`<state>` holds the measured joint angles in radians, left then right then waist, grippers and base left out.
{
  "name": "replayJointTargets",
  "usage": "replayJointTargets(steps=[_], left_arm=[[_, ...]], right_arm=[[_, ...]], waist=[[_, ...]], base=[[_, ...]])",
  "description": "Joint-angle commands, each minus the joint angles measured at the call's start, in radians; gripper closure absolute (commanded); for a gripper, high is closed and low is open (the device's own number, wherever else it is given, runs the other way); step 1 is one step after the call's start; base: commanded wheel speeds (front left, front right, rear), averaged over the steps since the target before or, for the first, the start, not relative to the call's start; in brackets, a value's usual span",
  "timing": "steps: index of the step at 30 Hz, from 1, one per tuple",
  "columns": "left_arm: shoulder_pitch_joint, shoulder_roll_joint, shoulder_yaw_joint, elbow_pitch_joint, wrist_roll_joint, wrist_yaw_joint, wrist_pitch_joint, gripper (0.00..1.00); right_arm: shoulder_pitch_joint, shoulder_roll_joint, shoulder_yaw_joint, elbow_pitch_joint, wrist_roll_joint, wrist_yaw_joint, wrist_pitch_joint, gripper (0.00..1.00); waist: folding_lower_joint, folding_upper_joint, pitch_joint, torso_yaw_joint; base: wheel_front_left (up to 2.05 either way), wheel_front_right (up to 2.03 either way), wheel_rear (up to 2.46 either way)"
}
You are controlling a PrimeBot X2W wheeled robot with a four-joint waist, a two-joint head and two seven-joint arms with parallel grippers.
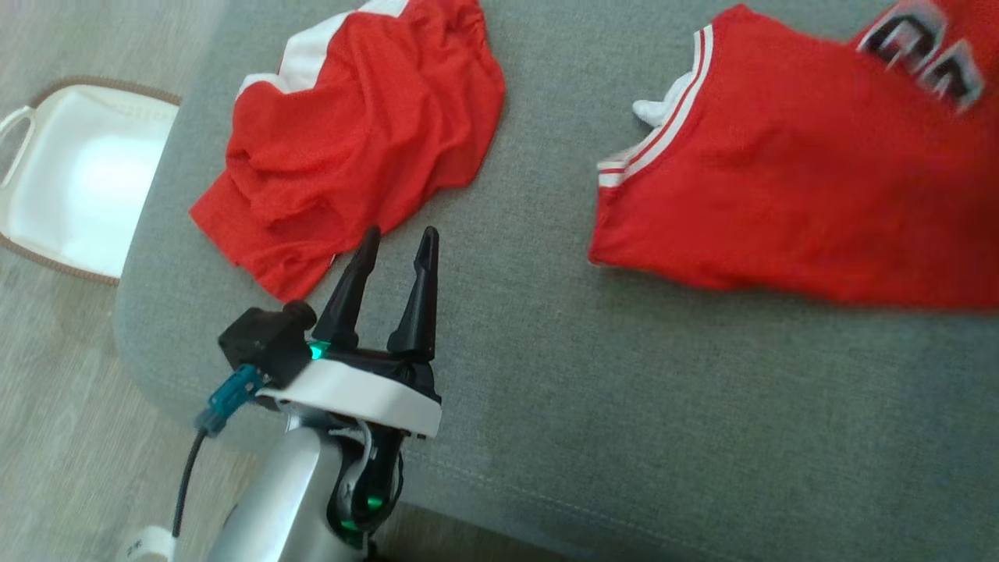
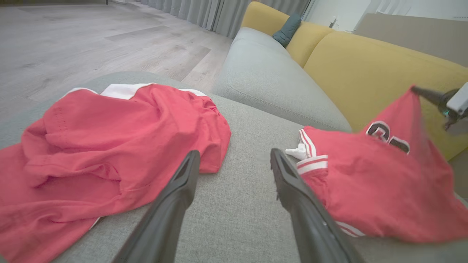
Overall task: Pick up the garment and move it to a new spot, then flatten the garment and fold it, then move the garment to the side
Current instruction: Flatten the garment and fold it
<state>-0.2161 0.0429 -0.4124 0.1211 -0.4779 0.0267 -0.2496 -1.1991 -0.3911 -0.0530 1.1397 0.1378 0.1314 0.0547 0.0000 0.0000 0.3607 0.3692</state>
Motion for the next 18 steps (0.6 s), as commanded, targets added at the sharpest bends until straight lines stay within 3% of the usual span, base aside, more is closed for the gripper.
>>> replayJointTargets(steps=[1, 7, 12, 18], left_arm=[[-0.016, 0.007, 0.033, -0.027, -0.006, 0.002, -0.012, 0.00], [0.019, 0.007, 0.056, -0.020, -0.007, 0.006, -0.012, 0.00], [0.053, 0.007, 0.083, -0.020, 0.008, 0.008, -0.012, 0.00], [0.108, 0.007, 0.133, -0.019, 0.036, 0.002, -0.012, 0.00]], right_arm=[[-0.064, 0.008, -0.012, -0.051, -0.001, -0.001, -0.082, 1.00], [-0.097, 0.041, -0.030, -0.063, 0.014, -0.001, -0.279, 1.00], [-0.030, 0.073, 0.040, -0.098, 0.055, -0.001, -0.307, 1.00], [0.219, 0.100, 0.159, -0.188, 0.177, -0.001, -0.282, 1.00]], waist=[[0.0000, 0.0000, -0.022, -0.005], [0.0000, 0.0000, -0.096, -0.027], [0.0000, 0.0000, -0.164, -0.067], [0.0000, 0.0000, -0.261, -0.164]], base=[[0.00, 0.00, 0.00], [0.00, 0.00, 0.00], [0.00, 0.00, 0.00], [0.00, 0.00, 0.00]])
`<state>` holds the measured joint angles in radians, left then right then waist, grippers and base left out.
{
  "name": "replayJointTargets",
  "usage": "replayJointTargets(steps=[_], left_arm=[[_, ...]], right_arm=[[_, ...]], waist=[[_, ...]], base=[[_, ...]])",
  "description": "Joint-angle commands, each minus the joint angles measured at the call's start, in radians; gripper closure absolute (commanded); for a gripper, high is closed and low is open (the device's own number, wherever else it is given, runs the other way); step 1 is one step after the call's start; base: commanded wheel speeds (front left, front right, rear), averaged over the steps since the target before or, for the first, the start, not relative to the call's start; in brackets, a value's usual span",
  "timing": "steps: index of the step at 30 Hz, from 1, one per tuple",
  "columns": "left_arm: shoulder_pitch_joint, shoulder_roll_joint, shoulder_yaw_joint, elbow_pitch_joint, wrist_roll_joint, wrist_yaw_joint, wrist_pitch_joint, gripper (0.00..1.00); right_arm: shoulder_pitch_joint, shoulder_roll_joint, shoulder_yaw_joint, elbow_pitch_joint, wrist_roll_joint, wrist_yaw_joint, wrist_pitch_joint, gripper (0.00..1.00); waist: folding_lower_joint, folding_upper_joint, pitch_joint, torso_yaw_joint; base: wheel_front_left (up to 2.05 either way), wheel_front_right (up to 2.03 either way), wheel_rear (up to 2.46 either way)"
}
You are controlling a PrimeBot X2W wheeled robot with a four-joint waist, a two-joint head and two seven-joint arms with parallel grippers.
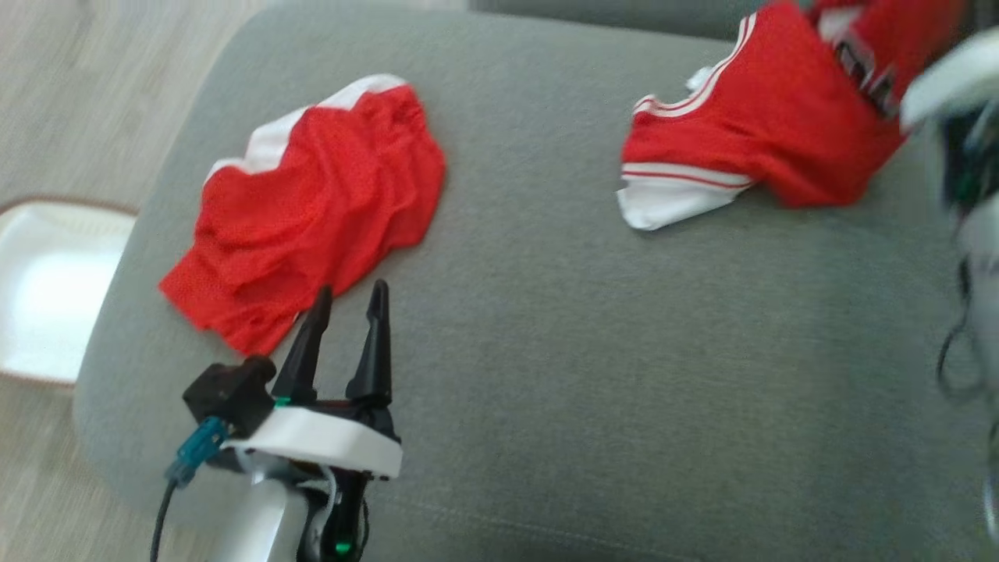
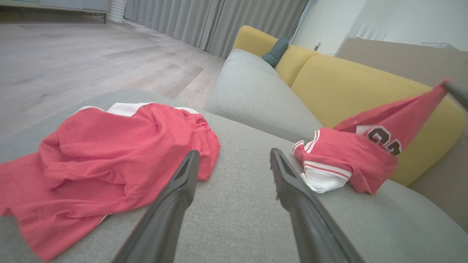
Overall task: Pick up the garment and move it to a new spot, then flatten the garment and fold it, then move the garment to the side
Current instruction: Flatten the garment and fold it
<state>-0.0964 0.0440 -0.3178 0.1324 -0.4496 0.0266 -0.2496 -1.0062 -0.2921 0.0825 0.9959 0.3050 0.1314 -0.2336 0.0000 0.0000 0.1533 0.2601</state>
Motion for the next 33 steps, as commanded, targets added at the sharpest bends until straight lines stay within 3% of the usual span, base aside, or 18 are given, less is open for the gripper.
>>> replayJointTargets(steps=[1, 12, 22, 23, 28, 33], left_arm=[[-0.004, 0.006, 0.044, -0.030, 0.011, 0.001, -0.012, 0.00], [0.074, 0.006, 0.075, -0.026, 0.026, -0.005, -0.012, 0.00], [0.069, 0.006, 0.080, -0.030, 0.035, -0.009, -0.012, 0.00], [0.068, 0.006, 0.080, -0.029, 0.035, -0.009, -0.012, 0.00], [0.064, 0.006, 0.070, -0.022, 0.032, -0.010, -0.012, 0.00], [0.057, 0.006, 0.061, -0.016, 0.028, -0.012, -0.012, 0.00]], right_arm=[[0.069, -0.005, 0.039, -0.062, 0.019, -0.001, 0.012, 1.00], [0.510, -0.010, 0.049, -0.299, 0.151, -0.001, 0.189, 1.00], [0.821, 0.035, -0.086, -0.506, 0.016, -0.001, 0.460, 1.00], [0.841, 0.043, -0.099, -0.523, -0.008, -0.001, 0.489, 0.00], [0.890, 0.102, -0.178, -0.645, -0.082, -0.001, 0.558, 0.00], [0.867, 0.163, -0.179, -0.795, -0.100, -0.001, 0.453, 0.00]], waist=[[0.0000, 0.0000, -0.067, -0.070], [0.0000, 0.0000, -0.172, -0.190], [0.0000, 0.0000, -0.172, -0.248], [0.0000, 0.0000, -0.171, -0.250], [0.0000, 0.0000, -0.169, -0.246], [0.0000, 0.0000, -0.170, -0.225]], base=[[0.00, 0.00, 0.00], [0.00, 0.00, 0.00], [0.00, 0.00, 0.00], [0.00, 0.00, 0.00], [0.00, 0.00, 0.00], [0.00, 0.00, 0.00]])
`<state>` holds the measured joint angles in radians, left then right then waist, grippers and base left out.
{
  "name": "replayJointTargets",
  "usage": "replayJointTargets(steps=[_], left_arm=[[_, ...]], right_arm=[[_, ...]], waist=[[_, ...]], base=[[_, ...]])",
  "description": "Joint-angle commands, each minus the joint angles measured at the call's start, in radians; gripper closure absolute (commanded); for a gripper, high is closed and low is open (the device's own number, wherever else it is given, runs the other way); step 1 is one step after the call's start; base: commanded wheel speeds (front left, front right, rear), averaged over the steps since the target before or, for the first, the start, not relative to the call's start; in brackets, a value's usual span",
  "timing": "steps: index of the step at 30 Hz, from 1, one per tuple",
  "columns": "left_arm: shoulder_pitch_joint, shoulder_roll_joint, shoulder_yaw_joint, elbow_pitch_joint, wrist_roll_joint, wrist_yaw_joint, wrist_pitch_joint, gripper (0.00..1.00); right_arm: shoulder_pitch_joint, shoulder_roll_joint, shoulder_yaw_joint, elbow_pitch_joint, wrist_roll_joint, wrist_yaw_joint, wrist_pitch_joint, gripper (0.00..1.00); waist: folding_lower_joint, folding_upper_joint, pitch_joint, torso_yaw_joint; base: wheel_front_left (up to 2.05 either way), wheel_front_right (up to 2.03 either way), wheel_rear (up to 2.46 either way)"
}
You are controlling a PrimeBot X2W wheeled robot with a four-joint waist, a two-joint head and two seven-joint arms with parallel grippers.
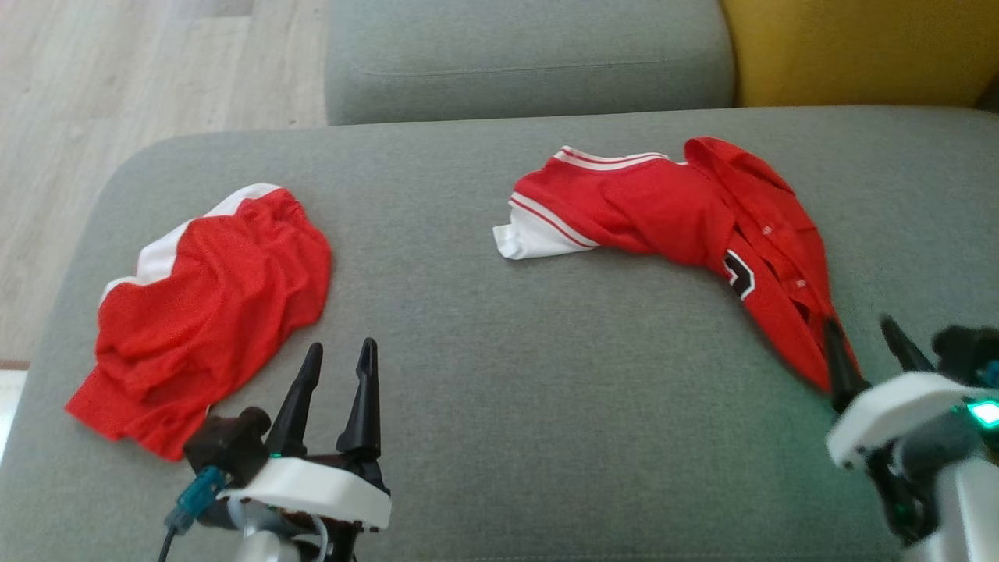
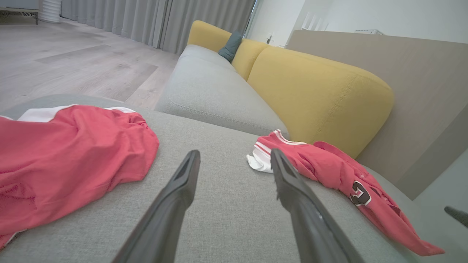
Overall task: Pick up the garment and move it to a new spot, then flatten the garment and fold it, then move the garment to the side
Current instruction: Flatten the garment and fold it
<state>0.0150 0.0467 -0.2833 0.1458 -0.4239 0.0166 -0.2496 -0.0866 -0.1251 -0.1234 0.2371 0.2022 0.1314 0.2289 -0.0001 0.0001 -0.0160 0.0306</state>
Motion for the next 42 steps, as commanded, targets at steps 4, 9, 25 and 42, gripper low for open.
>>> replayJointTargets(steps=[4, 9, 25, 42], left_arm=[[-0.060, 0.004, 0.024, -0.034, -0.002, 0.000, -0.012, 0.00], [-0.054, 0.004, 0.020, -0.037, 0.002, -0.002, -0.012, 0.00], [-0.094, 0.004, -0.018, -0.036, -0.003, -0.004, -0.012, 0.00], [-0.140, 0.004, -0.040, -0.040, -0.020, 0.000, -0.012, 0.00]], right_arm=[[-0.056, 0.026, 0.070, -0.092, 0.041, -0.001, -0.127, 0.00], [-0.061, 0.053, 0.108, -0.055, 0.073, -0.001, -0.201, 0.00], [-0.386, 0.065, -0.069, 0.356, 0.171, -0.001, -0.156, 0.00], [-0.675, 0.029, -0.156, 0.642, 0.164, -0.001, -0.125, 0.00]], waist=[[0.0001, -0.0001, -0.002, 0.032], [0.0001, -0.0001, 0.004, 0.067], [0.0001, -0.0001, 0.134, 0.196], [0.0001, -0.0001, 0.231, 0.230]], base=[[0.00, 0.00, 0.00], [0.00, 0.00, 0.00], [0.00, 0.00, 0.00], [0.00, 0.00, 0.00]])
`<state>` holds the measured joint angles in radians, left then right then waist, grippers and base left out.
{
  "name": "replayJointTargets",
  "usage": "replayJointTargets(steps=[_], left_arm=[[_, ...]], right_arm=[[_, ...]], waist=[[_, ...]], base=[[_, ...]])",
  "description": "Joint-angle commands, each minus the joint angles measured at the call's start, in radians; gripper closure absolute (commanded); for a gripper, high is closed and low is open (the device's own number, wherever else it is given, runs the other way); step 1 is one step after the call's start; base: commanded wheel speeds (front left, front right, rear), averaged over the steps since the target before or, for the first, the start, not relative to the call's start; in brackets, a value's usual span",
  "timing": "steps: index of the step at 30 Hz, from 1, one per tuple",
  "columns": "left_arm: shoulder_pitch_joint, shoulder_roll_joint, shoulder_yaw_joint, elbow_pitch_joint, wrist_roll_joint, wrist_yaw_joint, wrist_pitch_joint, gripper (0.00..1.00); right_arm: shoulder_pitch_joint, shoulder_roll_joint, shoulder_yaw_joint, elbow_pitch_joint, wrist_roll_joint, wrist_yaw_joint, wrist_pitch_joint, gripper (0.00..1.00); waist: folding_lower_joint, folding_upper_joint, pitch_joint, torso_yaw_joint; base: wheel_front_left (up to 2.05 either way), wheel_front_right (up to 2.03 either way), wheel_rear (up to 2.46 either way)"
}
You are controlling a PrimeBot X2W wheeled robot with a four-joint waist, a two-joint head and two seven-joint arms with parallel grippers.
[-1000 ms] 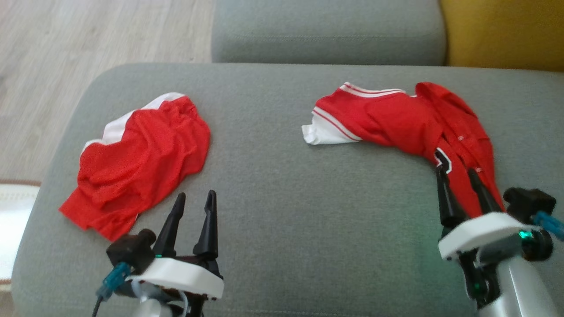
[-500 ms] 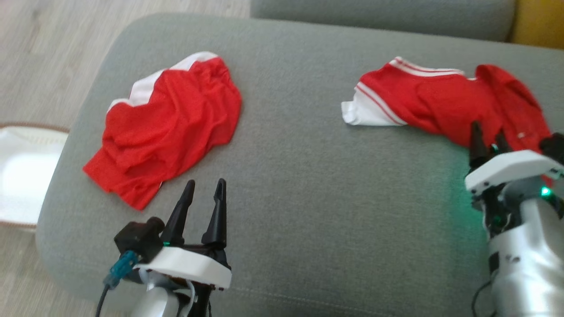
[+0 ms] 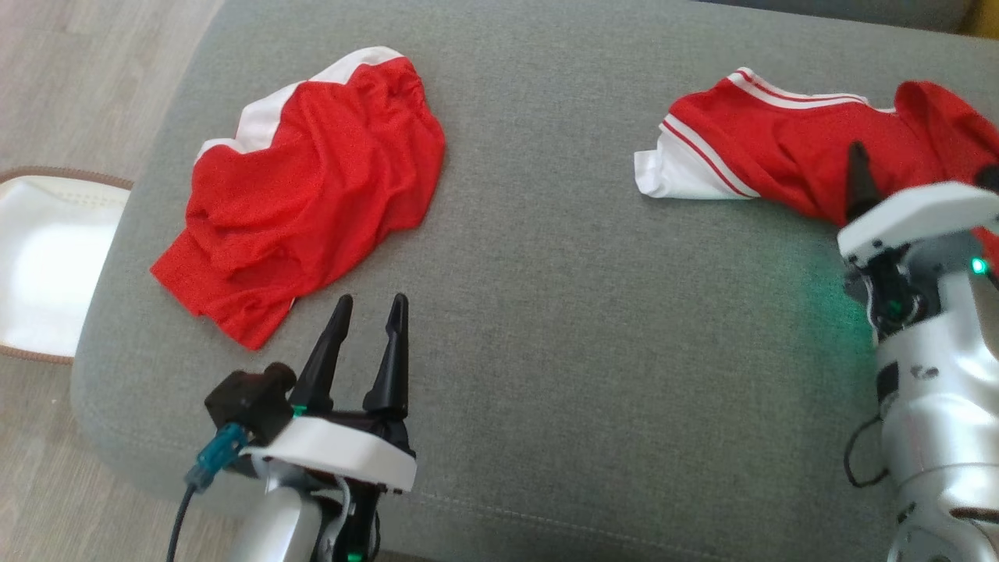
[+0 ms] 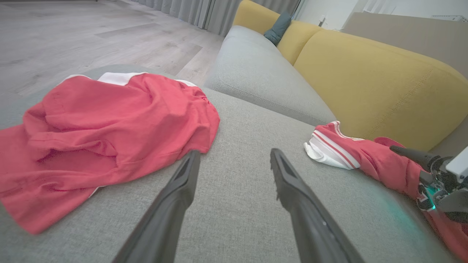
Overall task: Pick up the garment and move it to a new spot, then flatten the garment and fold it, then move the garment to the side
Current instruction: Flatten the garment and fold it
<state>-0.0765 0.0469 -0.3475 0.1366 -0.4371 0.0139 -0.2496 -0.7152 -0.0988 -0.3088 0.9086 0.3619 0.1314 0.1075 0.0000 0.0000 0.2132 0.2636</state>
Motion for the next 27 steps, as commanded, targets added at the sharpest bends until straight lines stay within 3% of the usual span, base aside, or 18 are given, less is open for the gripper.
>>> replayJointTargets(steps=[1, 2, 3, 11, 16, 21, 27], left_arm=[[-0.050, 0.003, 0.022, -0.029, -0.007, 0.003, -0.012, 0.00], [-0.052, 0.003, 0.021, -0.027, -0.007, 0.002, -0.012, 0.00], [-0.053, 0.003, 0.020, -0.026, -0.006, 0.002, -0.012, 0.00], [-0.055, 0.003, 0.025, -0.016, -0.007, 0.004, -0.012, 0.00], [-0.033, 0.003, 0.033, -0.007, -0.004, 0.004, -0.012, 0.00], [-0.017, 0.003, 0.034, -0.003, -0.001, 0.002, -0.012, 0.00], [0.002, 0.003, 0.034, -0.003, 0.001, 0.003, -0.012, 0.00]], right_arm=[[-0.056, 0.002, 0.052, -0.034, 0.015, -0.001, -0.009, 0.00], [-0.063, 0.001, 0.075, -0.037, 0.028, -0.001, -0.013, 0.66], [-0.067, -0.004, 0.101, -0.044, 0.035, -0.001, -0.026, 1.00], [-0.015, -0.019, 0.405, -0.199, 0.186, -0.001, -0.126, 1.00], [0.091, -0.056, 0.674, -0.365, 0.281, -0.001, -0.162, 1.00], [0.165, -0.078, 0.830, -0.440, 0.302, -0.001, -0.152, 1.00], [0.230, -0.119, 1.035, -0.485, 0.218, -0.001, -0.132, 1.00]], waist=[[0.0000, 0.0000, 0.004, -0.005], [0.0000, 0.0000, 0.005, -0.007], [0.0000, 0.0000, 0.005, -0.009], [0.0000, 0.0000, -0.030, -0.034], [0.0000, 0.0000, -0.083, -0.058], [0.0000, 0.0000, -0.122, -0.067], [0.0000, 0.0000, -0.158, -0.070]], base=[[0.00, 0.00, 0.00], [0.00, 0.00, 0.00], [0.00, 0.00, 0.00], [0.00, 0.00, 0.00], [0.00, 0.00, 0.00], [0.00, 0.00, 0.00], [0.00, 0.00, 0.00]])
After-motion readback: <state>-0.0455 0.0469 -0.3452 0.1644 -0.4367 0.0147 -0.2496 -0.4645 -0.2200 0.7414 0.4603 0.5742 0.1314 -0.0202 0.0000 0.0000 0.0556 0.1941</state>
